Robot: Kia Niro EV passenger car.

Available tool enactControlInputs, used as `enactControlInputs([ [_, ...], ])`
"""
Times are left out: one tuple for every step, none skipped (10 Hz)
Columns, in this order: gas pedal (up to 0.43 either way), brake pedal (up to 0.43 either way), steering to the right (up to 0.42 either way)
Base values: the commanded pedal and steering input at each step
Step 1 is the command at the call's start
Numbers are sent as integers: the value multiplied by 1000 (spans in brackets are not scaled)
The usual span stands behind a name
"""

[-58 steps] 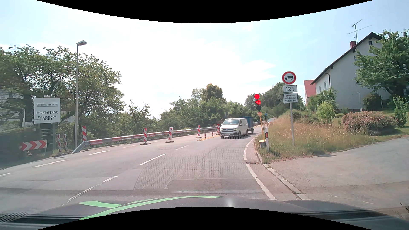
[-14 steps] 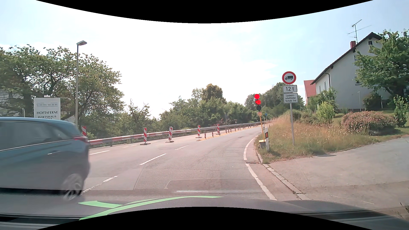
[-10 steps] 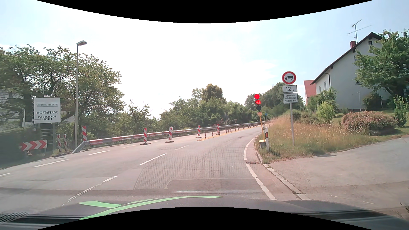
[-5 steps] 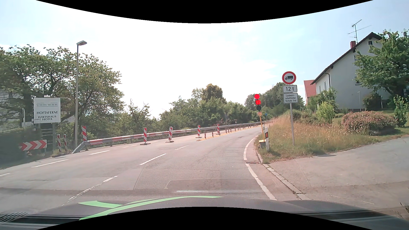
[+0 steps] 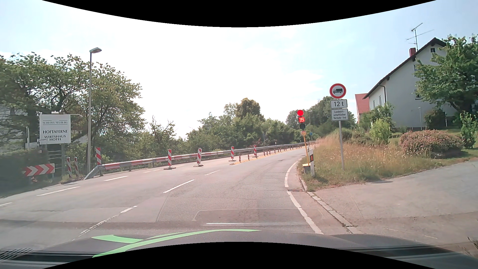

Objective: Follow the waypoints while adhering to traffic rules and regulations

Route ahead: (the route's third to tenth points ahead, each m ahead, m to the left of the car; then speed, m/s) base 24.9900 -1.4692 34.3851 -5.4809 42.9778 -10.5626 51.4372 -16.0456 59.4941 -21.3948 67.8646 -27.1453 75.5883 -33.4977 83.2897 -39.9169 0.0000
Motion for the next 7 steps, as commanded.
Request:
enactControlInputs([
  [0, 323, 71],
  [0, 329, 72],
  [0, 329, 72],
  [0, 329, 72],
  [0, 329, 72],
  [0, 329, 72],
  [0, 329, 72],
])
